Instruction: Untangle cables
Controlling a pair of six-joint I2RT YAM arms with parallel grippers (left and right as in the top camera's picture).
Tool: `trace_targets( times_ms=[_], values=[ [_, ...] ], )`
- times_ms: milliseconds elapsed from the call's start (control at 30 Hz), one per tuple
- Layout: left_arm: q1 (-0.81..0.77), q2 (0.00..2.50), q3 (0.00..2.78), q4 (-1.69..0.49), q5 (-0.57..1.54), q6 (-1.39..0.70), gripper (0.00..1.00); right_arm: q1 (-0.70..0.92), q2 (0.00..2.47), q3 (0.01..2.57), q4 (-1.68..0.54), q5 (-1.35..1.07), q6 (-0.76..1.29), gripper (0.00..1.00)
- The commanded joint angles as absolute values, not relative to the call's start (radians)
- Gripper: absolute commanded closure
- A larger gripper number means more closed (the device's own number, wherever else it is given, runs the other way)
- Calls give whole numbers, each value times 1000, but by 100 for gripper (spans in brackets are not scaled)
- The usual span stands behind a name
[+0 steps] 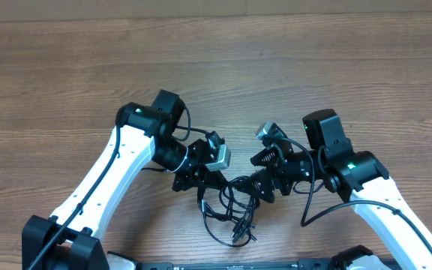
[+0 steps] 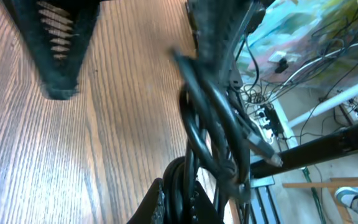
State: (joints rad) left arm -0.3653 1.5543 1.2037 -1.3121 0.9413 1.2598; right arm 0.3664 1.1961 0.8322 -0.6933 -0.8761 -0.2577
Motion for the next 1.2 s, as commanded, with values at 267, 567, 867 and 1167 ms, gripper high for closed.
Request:
trace_targets(
  times_ms=[267,567,867,1167],
  values=[
    [-368,1550,1205,-1330,1010,1346,96,361,1195,857,-686,-839,-263,96],
    [-368,1550,1205,-1328,1014,1346,96,361,1195,857,-686,-839,-263,93],
    [-368,1550,1205,-1308,1014,1346,96,361,1195,857,-625,-842,-263,18],
    [-368,1550,1205,-1289,1021,1346,96,361,1195,857,-604,-842,-263,96]
  ],
)
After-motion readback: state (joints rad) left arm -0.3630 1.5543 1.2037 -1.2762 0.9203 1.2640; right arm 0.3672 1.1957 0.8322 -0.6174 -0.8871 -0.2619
